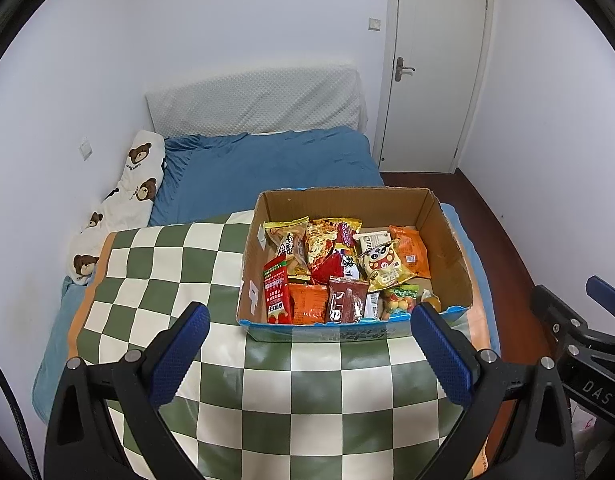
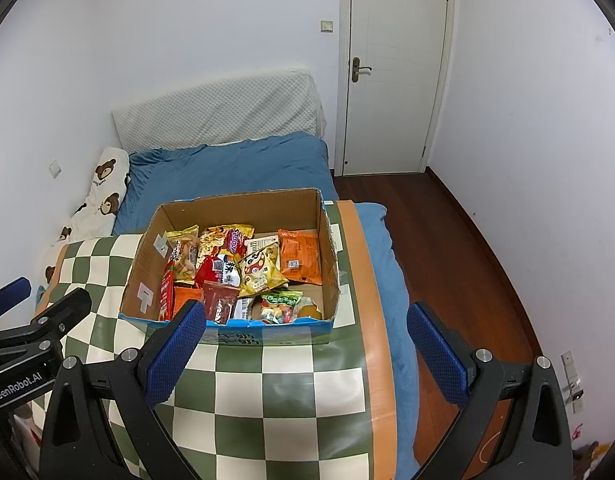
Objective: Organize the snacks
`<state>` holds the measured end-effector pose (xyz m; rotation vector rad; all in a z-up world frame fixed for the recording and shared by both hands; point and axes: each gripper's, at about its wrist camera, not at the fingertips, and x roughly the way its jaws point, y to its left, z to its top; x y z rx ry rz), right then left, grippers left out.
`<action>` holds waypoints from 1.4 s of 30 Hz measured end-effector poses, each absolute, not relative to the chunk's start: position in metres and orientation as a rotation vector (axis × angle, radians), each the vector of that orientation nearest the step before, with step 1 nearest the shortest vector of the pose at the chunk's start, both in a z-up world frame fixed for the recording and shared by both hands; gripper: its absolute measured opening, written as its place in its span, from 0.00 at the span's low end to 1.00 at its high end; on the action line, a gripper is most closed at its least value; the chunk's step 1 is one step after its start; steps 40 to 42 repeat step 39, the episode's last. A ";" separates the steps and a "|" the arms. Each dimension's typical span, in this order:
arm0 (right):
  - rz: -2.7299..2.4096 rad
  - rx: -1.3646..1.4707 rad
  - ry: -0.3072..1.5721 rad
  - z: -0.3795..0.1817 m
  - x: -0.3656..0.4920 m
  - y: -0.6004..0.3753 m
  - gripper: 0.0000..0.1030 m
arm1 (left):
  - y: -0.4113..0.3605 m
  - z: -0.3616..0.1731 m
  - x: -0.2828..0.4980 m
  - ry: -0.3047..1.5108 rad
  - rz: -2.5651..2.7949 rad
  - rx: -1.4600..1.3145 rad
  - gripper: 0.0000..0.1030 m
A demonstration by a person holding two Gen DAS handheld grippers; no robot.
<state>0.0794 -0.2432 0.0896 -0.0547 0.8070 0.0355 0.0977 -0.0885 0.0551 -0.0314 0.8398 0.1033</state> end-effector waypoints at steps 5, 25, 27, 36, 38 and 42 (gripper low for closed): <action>0.036 -0.051 0.805 0.092 0.078 -0.243 0.99 | -0.088 0.056 0.098 0.836 0.103 -0.031 1.00; 0.040 -0.053 0.797 0.095 0.073 -0.240 0.99 | -0.086 0.055 0.096 0.839 0.093 -0.035 1.00; 0.040 -0.052 0.797 0.095 0.073 -0.240 0.99 | -0.086 0.055 0.096 0.837 0.094 -0.037 1.00; 0.050 -0.050 0.793 0.099 0.071 -0.236 0.99 | -0.086 0.055 0.095 0.835 0.093 -0.039 1.00; 0.051 -0.049 0.793 0.099 0.071 -0.236 0.99 | -0.086 0.055 0.094 0.831 0.097 -0.041 1.00; 0.052 -0.049 0.793 0.099 0.071 -0.236 0.99 | -0.086 0.056 0.094 0.831 0.097 -0.044 1.00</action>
